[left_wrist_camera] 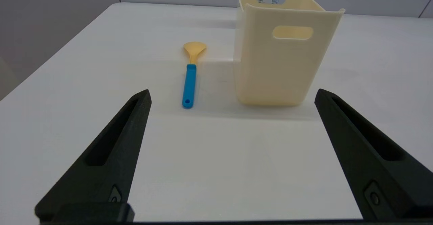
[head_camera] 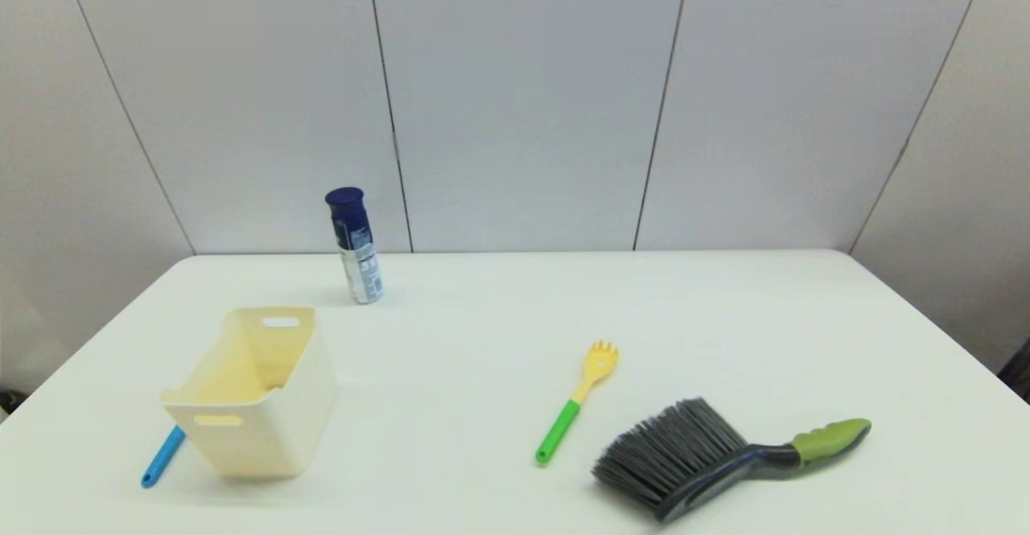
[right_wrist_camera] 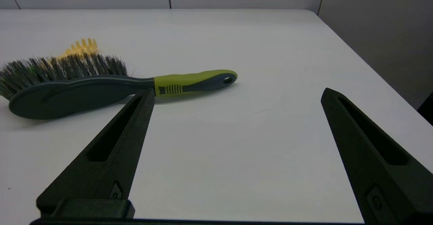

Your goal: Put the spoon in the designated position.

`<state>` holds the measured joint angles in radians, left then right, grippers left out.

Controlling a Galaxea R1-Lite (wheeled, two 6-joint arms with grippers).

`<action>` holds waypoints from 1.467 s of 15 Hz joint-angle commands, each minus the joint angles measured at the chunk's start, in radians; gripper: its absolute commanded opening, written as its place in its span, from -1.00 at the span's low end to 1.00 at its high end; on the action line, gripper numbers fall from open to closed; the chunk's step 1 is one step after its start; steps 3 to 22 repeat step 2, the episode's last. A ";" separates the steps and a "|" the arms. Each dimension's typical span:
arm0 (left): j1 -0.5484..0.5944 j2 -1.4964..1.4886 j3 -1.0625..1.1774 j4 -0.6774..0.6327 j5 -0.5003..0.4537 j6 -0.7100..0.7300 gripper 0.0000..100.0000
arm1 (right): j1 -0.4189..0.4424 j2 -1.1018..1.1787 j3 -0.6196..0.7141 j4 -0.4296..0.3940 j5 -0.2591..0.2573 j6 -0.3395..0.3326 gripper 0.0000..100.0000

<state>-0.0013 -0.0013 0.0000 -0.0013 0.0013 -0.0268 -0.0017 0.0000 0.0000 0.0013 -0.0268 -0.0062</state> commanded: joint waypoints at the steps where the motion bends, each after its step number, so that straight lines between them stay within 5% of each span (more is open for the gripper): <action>1: 0.000 0.001 0.002 0.000 0.000 0.001 1.00 | 0.000 0.000 0.000 -0.001 -0.004 0.040 1.00; 22: 0.000 0.001 0.002 -0.002 0.000 0.001 1.00 | 0.000 0.000 0.000 -0.001 -0.004 0.041 1.00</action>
